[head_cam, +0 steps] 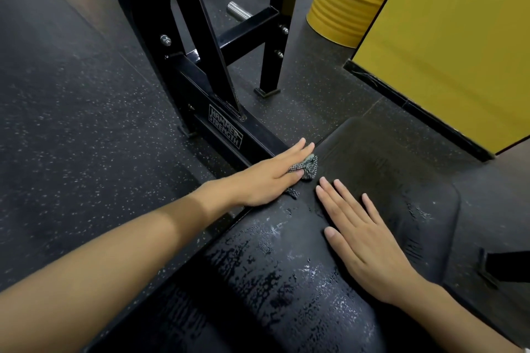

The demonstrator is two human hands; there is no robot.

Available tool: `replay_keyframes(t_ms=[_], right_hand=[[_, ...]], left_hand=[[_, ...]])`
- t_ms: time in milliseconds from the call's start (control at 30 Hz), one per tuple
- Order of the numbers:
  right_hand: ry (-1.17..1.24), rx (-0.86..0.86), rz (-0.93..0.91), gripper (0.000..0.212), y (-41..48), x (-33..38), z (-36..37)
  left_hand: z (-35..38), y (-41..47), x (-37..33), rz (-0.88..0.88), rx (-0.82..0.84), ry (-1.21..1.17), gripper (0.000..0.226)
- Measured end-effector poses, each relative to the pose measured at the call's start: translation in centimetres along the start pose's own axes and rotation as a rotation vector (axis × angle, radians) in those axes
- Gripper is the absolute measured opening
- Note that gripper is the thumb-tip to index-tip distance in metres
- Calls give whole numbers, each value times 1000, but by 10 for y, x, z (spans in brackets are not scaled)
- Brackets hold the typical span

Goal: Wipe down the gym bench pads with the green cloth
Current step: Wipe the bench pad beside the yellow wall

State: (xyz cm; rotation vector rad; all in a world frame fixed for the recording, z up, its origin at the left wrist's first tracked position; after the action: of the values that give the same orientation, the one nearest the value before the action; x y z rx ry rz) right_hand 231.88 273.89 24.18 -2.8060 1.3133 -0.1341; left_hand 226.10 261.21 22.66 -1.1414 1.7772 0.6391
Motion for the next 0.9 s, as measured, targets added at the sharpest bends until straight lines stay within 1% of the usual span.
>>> replay_keyframes(t_ms=[200,367,533,733,900], right_hand=[[10,-18,-5,58,0,1,-1],[13,-32,-12,58,-1,1,-2],[4,-41,-10,59,-1,-1,-1],[0,-44,-10,59,0,0,-1],[7,-38,-6,59,-1,0,-1]], left_hand=[[1,-30,0,18,27,-4,57],[1,-77,4,-13,46,-11,56],[4,-118,16,-67,22,-54,61],[5,-108,10,-51,9,-43,60],[2,-71,6,-31,5,-11,55]])
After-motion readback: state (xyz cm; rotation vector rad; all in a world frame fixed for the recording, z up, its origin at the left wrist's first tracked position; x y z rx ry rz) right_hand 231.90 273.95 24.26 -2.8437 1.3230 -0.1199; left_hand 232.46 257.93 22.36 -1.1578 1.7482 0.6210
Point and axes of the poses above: each hand's wrist, its own y-axis towards the middle knuckle, its own z-axis out of the palm, x = y × z, the point moved 10 cm from there along y, towards the middle knuckle, and after that the axes turned 5 degrees about -y, right-handed, at the moved point
